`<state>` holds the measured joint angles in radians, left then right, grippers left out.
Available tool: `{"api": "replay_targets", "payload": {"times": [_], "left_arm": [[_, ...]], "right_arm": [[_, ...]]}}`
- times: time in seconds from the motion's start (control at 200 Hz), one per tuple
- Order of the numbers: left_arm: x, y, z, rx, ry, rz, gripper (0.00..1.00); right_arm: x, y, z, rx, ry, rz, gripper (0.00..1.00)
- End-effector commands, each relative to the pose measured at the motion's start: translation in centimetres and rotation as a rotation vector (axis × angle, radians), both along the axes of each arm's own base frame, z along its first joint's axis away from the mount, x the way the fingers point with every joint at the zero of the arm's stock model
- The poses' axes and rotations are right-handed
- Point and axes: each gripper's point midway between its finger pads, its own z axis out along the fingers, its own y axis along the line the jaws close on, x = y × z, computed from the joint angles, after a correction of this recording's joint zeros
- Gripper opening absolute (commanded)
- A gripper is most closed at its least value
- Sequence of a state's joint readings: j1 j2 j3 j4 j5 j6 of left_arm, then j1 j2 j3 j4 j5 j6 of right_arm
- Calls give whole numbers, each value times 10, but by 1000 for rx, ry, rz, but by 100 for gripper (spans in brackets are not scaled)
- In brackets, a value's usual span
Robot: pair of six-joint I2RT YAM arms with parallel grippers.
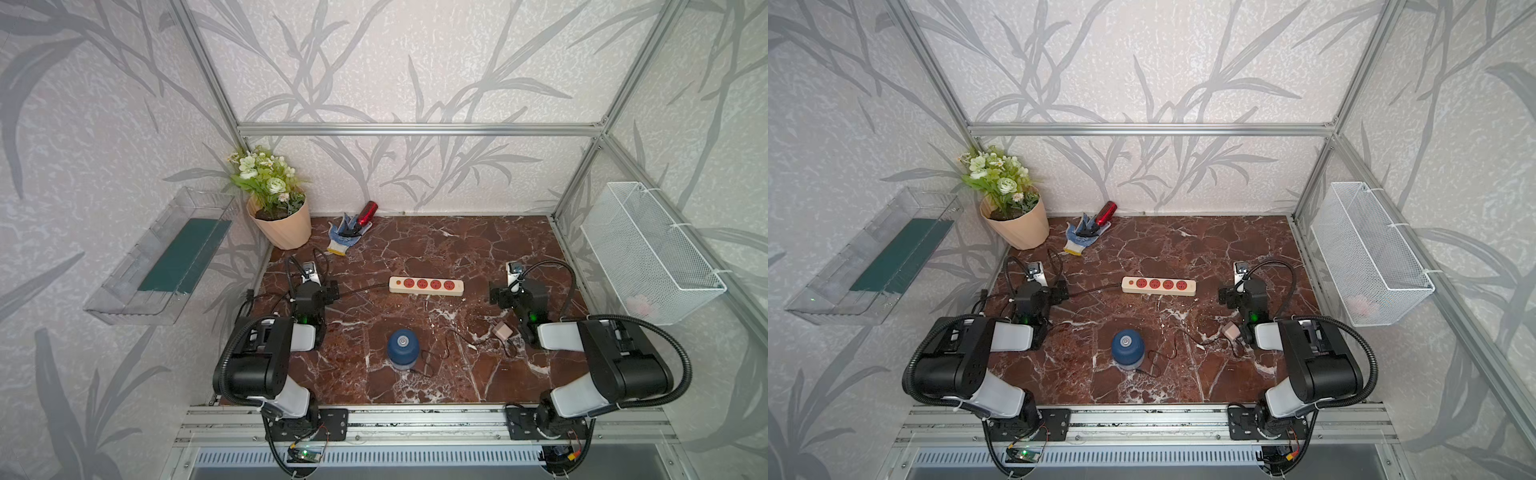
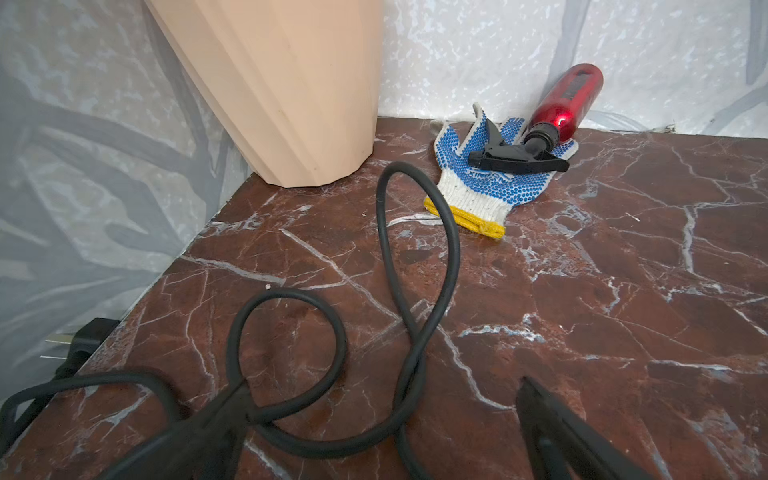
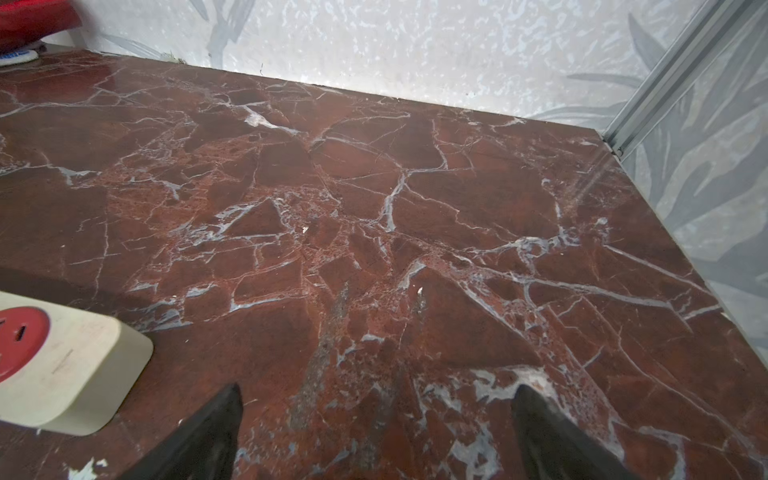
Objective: Charge the cordless meat grinders
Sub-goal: Move the plug to the center of the board.
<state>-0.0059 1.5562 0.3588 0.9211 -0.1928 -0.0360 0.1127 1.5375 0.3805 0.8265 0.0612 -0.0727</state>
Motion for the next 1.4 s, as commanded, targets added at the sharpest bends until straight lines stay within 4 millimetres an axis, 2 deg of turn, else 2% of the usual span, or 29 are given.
{"api": "replay_targets", "payload": {"times": [0.0, 1.01, 1.07, 1.205, 1.295, 1.395], "left_arm": [[6, 1, 9, 7, -30, 1, 99], [6, 0, 10, 10, -34, -4, 99], [5, -2, 17, 11, -41, -12, 99], [0, 0, 37, 20, -34, 3, 99], [-3, -1, 58, 52, -33, 46, 99], [-2, -3, 83, -38, -41, 76, 99]], "right_arm": [[9, -1, 12, 2, -39, -5, 99], [9, -1, 12, 3, -40, -5, 99], [13, -1, 22, 10, -78, -10, 99], [13, -5, 36, 14, 40, -18, 100], [10, -6, 49, 23, 20, -25, 99], [5, -10, 60, 21, 31, -53, 99]]}}
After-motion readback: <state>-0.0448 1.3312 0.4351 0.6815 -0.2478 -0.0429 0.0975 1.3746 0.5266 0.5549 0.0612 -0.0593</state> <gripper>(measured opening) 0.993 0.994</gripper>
